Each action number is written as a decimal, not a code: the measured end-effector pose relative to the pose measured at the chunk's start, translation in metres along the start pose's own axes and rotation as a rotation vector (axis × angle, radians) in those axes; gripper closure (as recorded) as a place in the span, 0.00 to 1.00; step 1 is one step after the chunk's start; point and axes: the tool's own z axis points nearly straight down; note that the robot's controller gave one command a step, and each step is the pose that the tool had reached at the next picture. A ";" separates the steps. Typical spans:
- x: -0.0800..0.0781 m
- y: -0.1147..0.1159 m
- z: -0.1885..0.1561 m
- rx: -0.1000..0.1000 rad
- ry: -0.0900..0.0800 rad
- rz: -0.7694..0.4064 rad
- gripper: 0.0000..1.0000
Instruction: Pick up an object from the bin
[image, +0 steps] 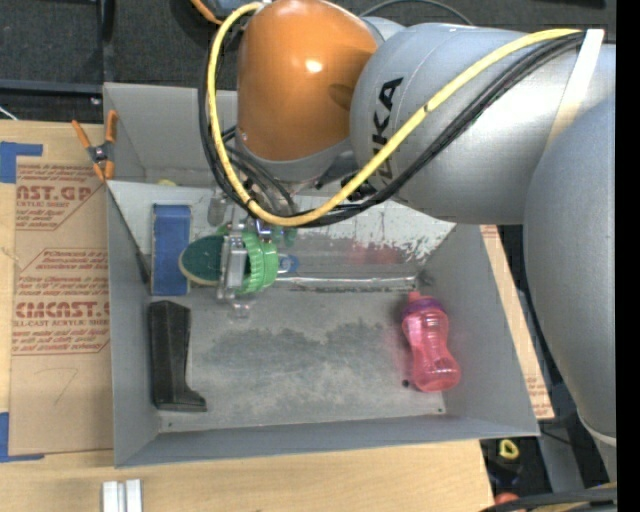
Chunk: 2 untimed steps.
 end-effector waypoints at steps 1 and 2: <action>0.000 -0.006 -0.008 -0.006 -0.019 -0.023 0.00; 0.011 -0.035 -0.001 -0.002 -0.019 -0.384 0.00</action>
Offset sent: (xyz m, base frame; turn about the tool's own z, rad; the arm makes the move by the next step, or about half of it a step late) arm -0.0116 -0.0347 -0.0015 -0.3845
